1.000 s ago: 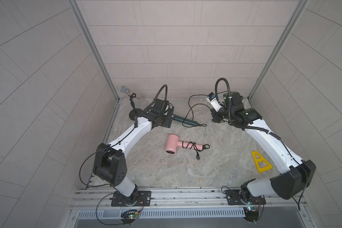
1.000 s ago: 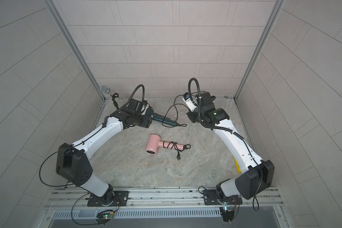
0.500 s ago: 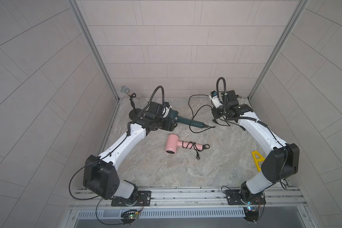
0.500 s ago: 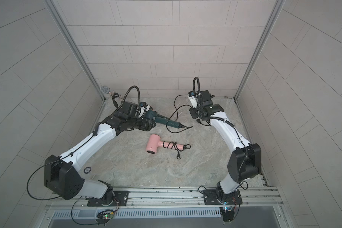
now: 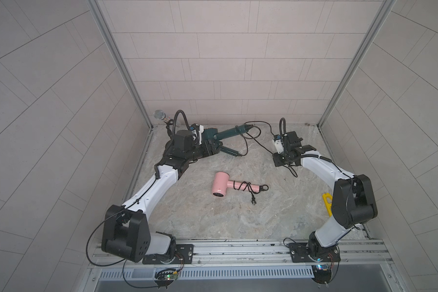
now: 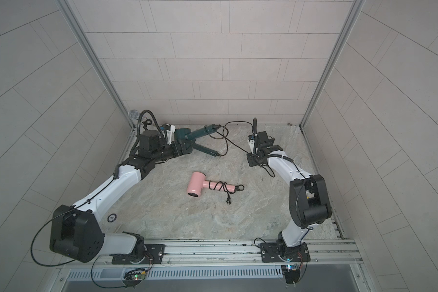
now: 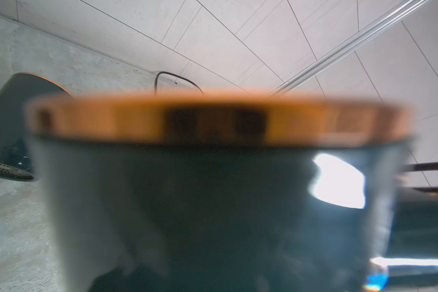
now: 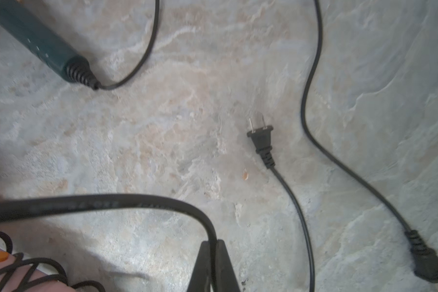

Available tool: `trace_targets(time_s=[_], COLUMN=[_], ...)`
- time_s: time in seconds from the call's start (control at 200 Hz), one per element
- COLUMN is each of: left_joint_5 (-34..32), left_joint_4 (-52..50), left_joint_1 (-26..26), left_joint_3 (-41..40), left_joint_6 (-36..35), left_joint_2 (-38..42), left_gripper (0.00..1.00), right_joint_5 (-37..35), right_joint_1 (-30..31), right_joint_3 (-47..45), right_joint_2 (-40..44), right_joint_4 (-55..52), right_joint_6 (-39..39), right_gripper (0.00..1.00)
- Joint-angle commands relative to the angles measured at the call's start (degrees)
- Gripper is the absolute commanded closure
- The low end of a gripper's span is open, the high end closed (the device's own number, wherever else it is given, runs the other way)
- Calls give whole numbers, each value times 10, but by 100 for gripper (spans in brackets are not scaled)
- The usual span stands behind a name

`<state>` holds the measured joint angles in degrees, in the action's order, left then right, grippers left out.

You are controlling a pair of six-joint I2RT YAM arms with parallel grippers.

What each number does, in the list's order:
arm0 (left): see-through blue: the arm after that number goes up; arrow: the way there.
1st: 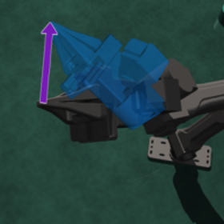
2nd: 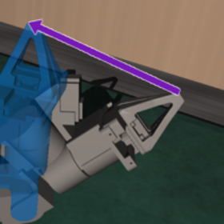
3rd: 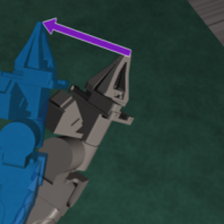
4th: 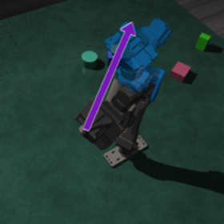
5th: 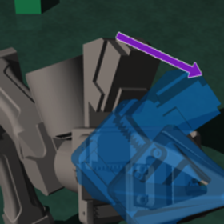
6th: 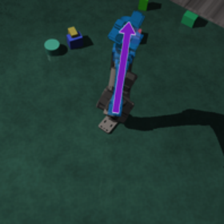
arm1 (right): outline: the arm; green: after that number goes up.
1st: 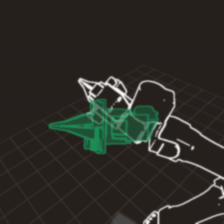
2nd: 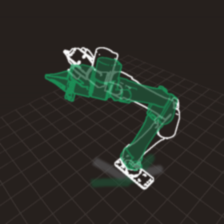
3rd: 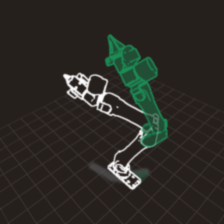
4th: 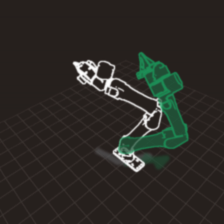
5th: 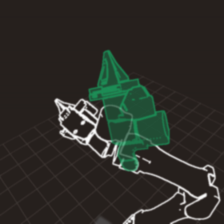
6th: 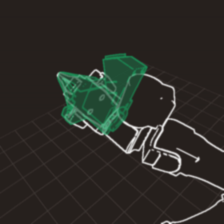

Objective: Wrap the cord around the hair dryer
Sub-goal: Wrap the power cord around the hair dryer.

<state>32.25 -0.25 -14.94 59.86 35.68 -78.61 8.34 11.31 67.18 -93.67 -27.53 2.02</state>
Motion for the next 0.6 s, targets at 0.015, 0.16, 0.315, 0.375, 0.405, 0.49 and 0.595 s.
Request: trace_targets(time_s=[0.015, 0.16, 0.315, 0.375, 0.405, 0.49, 0.595], left_joint_5=[-76, -167, -288, -339, -366, -430, -484], left_joint_4=[63, 38, 2, -14, -20, -21, -12], left_joint_1=[9, 15, 16, 16, 14, 14, 11], left_joint_3=[-5, 5, 31, 47, 55, 67, 74], left_joint_6=[28, 9, -42, -70, -82, -102, -123], left_joint_2=[16, -3, -30, -47, -57, -76, -94], left_gripper=[100, 100, 100, 100, 100, 100, 100], right_joint_5=[-43, -72, -87, -92, -94, -94, -94], right_joint_1=[16, 41, 63, 75, 83, 107, 145], right_joint_3=[-35, -56, -57, -55, -53, -44, -30], right_joint_2=[44, 67, 70, 73, 75, 83, 93], right_joint_4=[-21, -41, -54, -61, -64, -81, -106], right_joint_6=[12, 11, 8, 5, 3, 0, -6], right_gripper=[100, 100, 100, 100, 100, 100, 100])
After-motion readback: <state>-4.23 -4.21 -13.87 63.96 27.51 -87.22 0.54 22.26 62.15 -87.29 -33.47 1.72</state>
